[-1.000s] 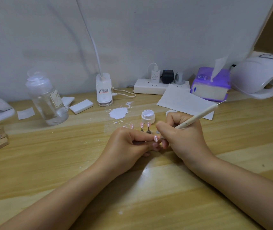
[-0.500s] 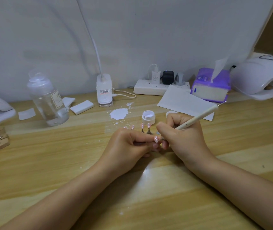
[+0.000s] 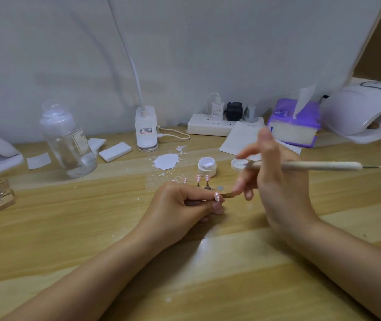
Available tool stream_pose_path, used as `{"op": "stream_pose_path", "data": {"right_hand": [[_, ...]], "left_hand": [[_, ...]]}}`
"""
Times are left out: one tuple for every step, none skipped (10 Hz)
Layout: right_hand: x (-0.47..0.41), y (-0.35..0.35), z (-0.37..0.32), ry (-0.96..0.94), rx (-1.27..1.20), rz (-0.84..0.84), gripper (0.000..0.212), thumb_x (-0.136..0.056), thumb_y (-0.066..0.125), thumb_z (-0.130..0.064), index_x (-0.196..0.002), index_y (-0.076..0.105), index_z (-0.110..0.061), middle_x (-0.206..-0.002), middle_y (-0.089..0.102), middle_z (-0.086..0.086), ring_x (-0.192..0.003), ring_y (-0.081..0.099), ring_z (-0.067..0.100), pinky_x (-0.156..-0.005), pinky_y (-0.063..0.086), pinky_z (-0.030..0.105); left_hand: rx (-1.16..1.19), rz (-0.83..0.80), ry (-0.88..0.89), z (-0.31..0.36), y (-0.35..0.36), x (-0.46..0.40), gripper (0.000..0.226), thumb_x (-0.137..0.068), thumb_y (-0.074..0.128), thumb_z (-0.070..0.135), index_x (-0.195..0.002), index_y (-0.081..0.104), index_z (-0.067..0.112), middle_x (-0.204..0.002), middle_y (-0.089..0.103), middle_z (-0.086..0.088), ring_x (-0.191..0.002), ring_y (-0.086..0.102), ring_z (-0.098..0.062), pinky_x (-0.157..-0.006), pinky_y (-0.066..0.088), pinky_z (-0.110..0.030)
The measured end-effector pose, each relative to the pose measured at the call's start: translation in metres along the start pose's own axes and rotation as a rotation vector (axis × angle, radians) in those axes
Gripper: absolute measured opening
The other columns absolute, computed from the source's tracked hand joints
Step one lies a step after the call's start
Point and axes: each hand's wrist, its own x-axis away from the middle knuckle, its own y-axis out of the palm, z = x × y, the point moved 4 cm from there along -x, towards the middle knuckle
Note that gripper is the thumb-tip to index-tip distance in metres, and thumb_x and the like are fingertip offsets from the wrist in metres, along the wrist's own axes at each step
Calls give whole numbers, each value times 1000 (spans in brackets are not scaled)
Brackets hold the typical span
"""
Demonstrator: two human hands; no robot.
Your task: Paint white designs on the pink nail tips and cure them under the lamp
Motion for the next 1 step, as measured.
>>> {"op": "stream_pose_path", "data": {"right_hand": [[-14, -9, -27, -94, 61, 27, 64, -83, 27, -67, -56, 66, -24, -28, 42, 1, -26, 38, 9, -38, 40, 21]], "left_hand": [[-17, -5, -25, 2, 0, 1, 25, -79, 67, -1, -72, 73, 23, -69, 72, 10, -73, 69, -2, -56, 48, -10]]}}
